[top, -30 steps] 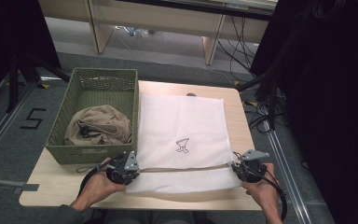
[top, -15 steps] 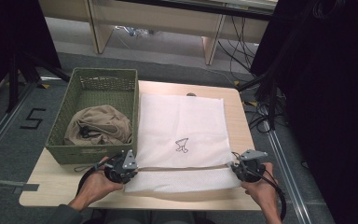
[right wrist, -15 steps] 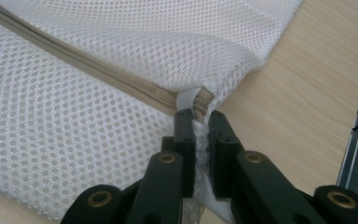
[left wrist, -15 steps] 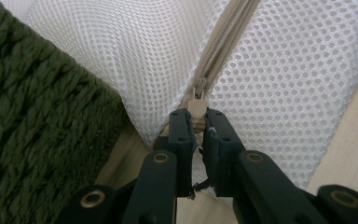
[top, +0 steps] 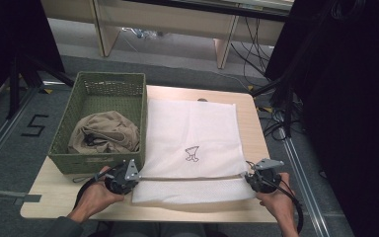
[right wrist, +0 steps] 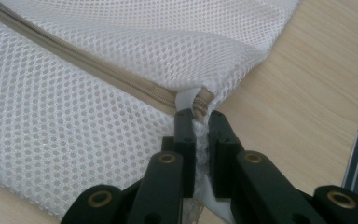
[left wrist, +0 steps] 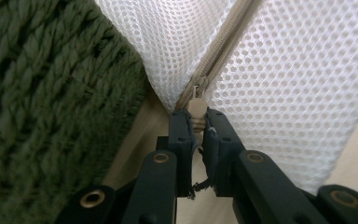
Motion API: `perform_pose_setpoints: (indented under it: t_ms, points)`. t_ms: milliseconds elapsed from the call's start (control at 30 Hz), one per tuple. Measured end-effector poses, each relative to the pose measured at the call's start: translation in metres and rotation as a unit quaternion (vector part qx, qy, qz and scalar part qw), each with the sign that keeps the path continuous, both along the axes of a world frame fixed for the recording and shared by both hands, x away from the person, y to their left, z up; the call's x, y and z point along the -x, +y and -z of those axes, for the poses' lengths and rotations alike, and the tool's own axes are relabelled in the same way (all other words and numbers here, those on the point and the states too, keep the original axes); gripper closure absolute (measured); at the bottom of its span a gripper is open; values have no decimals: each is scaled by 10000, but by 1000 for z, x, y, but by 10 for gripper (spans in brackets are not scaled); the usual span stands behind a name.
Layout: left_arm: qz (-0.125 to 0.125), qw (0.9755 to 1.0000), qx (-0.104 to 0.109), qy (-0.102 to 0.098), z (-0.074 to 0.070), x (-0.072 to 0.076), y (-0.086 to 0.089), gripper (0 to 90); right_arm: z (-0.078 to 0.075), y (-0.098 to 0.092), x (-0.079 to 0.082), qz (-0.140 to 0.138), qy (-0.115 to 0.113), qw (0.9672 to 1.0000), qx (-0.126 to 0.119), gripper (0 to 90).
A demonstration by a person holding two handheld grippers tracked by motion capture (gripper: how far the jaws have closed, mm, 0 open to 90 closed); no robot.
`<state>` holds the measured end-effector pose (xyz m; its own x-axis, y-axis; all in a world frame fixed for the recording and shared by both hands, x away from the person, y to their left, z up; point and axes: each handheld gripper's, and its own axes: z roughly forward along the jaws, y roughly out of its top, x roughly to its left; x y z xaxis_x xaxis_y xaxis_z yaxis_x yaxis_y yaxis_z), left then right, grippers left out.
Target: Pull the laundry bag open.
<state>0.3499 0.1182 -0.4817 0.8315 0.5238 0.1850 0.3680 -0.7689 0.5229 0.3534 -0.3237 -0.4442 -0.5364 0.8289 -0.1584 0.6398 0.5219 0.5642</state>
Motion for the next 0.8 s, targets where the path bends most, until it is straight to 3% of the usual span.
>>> perform_pose_setpoints:
  t_ms: [33,67,100,133,200,400,500,600,800]
  points:
    - [-69,9992,-362,-149,3,-2,4,817,0,-1,-1,13,-8,10000,39,849]
    - [-180,9993,-325,-91,4,-3,7,816,1,-4,-2,51,-4,9999,107,849]
    - [-271,9996,-83,98,5,-2,8,817,2,-6,-2,38,18,10000,-10,849]
    - [-194,9997,-25,121,5,0,5,817,2,-5,1,163,93,9998,-29,849]
    - [-143,9998,-115,91,4,2,1,817,0,-5,-2,63,-26,9998,161,849]
    - [-176,9998,-11,102,2,2,2,814,3,-7,-2,155,37,9999,15,844]
    - [-188,9998,20,107,1,2,1,806,3,-6,-2,72,20,10000,23,842]
    - [-186,9998,75,87,-1,5,-1,750,4,-7,-3,104,48,9999,-12,836]
    - [-36,9992,402,-7,-12,13,-18,653,6,-8,-3,111,100,9999,-14,825]
